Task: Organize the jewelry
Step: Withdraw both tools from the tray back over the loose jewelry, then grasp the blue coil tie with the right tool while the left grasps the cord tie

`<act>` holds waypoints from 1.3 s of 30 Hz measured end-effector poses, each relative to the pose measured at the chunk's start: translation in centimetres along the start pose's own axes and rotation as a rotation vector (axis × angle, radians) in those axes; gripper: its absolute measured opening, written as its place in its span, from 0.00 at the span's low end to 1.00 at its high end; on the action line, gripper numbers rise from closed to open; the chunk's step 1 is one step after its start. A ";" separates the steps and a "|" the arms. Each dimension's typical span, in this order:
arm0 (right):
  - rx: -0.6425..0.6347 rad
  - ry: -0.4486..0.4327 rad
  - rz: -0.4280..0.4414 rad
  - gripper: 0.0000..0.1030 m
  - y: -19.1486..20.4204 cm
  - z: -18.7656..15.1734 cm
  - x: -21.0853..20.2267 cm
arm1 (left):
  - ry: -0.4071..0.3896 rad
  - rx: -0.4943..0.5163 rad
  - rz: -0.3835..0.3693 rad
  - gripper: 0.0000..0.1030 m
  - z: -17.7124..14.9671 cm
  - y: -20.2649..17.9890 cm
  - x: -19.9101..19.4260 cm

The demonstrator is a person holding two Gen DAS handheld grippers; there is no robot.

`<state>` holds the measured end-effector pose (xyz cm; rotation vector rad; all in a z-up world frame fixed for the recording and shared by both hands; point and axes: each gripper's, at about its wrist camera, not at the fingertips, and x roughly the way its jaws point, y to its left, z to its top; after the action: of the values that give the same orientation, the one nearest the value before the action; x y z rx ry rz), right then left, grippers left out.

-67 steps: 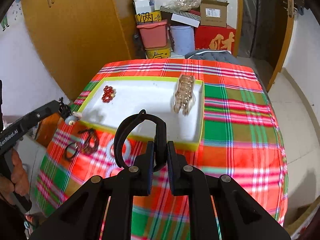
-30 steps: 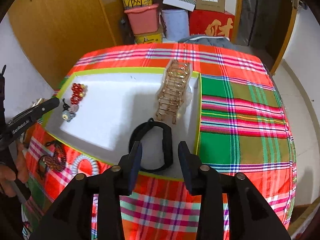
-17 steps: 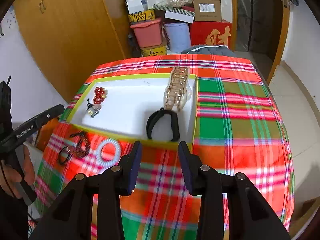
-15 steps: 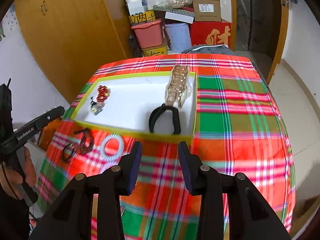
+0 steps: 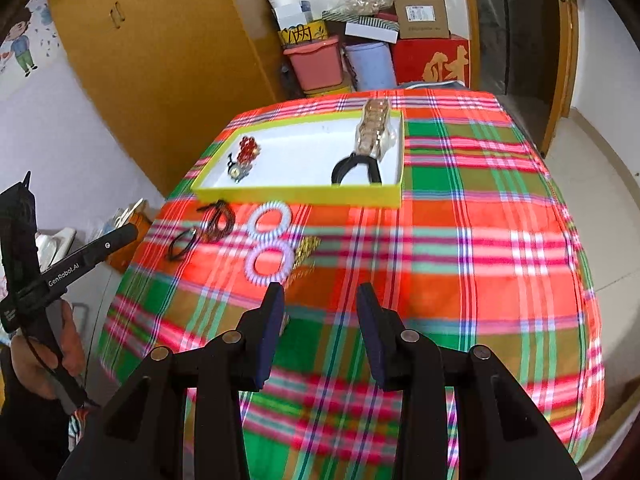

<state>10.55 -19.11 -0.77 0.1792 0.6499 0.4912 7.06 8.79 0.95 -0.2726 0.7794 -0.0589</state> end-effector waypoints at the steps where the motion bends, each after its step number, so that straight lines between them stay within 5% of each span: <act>1: 0.002 0.004 0.000 0.37 0.0 -0.3 -0.1 | 0.002 -0.002 0.000 0.22 -0.2 0.0 -0.1; 23: -0.028 0.054 0.006 0.37 1.2 -0.3 2.2 | 0.058 -0.046 0.024 0.22 -0.8 1.8 2.0; 27: -0.039 0.063 0.001 0.37 1.6 0.5 3.2 | 0.065 -0.069 0.040 0.33 -0.8 2.8 3.0; 39: -0.090 0.091 0.016 0.37 3.4 3.1 7.3 | 0.096 -0.031 -0.025 0.33 -0.9 1.9 6.0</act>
<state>16.15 -12.58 -1.17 0.0778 0.7142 0.5455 10.56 9.46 -4.28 -0.3113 0.8724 -0.0841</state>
